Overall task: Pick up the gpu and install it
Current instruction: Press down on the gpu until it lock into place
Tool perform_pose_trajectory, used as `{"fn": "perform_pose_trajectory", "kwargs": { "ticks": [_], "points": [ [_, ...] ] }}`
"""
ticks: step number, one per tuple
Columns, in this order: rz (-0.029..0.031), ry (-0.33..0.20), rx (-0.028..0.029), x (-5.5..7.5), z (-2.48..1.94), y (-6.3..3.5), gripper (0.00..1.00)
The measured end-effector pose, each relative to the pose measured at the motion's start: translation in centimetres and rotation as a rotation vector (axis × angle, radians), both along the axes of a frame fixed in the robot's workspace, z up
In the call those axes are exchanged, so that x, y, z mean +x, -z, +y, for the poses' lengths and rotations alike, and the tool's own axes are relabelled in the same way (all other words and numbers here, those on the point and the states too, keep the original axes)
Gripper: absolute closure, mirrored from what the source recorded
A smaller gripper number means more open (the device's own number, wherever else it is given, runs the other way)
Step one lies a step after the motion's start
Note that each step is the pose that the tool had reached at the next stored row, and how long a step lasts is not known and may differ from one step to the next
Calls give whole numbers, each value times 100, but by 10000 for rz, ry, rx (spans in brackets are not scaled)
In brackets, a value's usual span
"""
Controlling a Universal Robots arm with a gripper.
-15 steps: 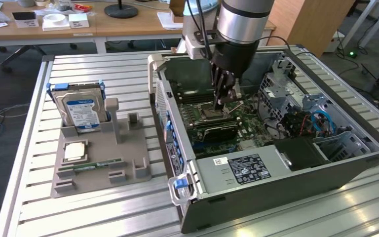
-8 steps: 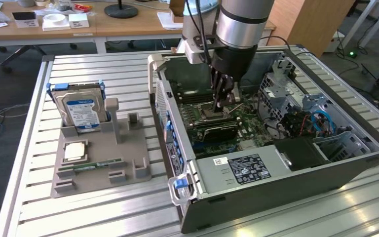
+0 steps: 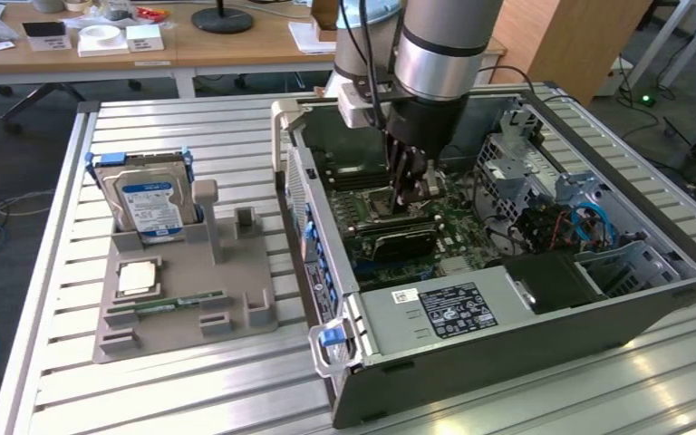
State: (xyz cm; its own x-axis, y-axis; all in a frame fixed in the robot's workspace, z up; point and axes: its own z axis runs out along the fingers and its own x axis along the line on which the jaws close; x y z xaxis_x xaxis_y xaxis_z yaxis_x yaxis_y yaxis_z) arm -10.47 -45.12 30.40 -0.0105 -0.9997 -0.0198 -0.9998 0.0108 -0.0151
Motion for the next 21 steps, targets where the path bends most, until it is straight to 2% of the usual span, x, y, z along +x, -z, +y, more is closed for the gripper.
{"fn": "perform_pose_trajectory", "kwargs": {
  "ticks": [4, 8, 12, 21],
  "points": [
    [0, -1, -1, 0, 0, 62, 89],
    [0, -1, -35, 0, 0, 123, 89],
    [0, -1, -73, 0, 1, 127, 89],
    [1, 1, -93, 1, 12, 197, 89]
  ]
}}
